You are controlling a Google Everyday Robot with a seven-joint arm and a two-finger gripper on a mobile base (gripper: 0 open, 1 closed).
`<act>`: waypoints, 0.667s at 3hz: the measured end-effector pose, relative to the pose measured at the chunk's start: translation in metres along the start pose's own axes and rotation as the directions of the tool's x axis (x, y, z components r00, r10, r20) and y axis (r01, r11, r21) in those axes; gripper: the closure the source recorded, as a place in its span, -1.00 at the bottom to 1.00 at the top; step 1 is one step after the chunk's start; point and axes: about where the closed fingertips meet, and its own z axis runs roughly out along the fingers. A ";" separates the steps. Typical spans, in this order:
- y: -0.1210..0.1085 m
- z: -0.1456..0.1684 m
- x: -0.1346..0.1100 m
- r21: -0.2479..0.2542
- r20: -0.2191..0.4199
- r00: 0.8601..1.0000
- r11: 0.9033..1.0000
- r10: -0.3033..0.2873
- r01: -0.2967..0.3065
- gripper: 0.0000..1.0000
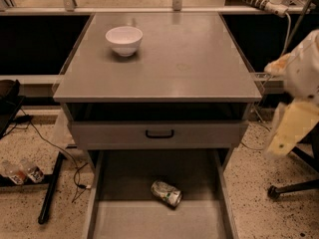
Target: Pick 7up can from middle drawer and place on counter
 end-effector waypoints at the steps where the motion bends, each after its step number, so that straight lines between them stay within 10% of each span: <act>1: 0.025 0.050 0.000 -0.014 0.072 0.997 1.000 0.005 -0.004 -1.00; 2: 0.041 0.097 -0.009 -0.007 0.144 0.990 1.000 0.004 -0.003 -1.00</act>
Offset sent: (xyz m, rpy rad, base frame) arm 0.0012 0.0602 -0.1554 0.2257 -0.0882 0.0488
